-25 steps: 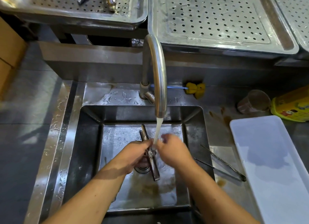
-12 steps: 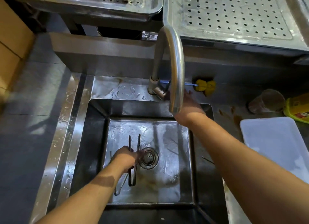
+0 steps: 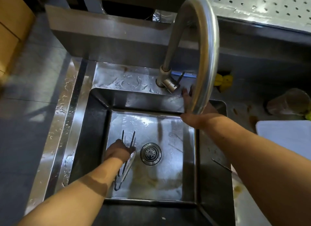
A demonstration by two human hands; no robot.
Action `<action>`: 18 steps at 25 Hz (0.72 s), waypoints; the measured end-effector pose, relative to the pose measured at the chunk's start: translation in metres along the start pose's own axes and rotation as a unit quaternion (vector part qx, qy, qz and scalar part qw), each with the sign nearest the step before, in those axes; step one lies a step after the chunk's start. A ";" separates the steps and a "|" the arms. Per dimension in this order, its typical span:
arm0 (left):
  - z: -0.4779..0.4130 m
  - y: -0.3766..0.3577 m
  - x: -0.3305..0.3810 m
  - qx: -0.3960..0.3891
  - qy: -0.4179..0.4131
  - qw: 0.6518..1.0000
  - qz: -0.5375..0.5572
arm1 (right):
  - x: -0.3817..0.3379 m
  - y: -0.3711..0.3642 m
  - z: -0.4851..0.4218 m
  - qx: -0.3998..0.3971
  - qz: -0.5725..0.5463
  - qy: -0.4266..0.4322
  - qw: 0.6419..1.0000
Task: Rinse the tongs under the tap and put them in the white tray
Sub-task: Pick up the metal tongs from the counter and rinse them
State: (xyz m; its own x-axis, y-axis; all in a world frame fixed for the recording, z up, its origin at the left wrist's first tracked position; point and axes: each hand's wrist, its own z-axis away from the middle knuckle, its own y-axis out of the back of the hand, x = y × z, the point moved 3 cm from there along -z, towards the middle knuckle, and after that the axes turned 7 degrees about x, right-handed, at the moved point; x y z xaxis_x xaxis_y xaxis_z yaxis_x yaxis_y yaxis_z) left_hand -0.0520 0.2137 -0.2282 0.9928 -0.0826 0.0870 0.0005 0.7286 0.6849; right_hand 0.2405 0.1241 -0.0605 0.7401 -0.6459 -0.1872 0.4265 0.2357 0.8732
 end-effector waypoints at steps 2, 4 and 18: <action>-0.007 -0.005 -0.001 0.004 0.008 1.000 0.008 | 0.008 -0.010 -0.010 0.004 0.040 0.014 0.999; -0.014 -0.011 -0.004 0.008 0.017 1.000 0.017 | 0.015 -0.021 -0.020 0.008 0.074 0.019 0.997; -0.024 -0.029 -0.011 0.030 0.019 0.998 0.044 | 0.033 -0.045 -0.041 0.061 0.070 0.020 0.996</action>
State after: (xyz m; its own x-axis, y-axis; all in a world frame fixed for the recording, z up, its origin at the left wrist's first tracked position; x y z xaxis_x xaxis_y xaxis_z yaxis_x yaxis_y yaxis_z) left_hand -0.0600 0.2096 -0.2661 0.9926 0.0067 0.1214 -0.0924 0.6903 0.7176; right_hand 0.2671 0.1218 -0.1248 0.8094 -0.5823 -0.0763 0.2541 0.2302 0.9394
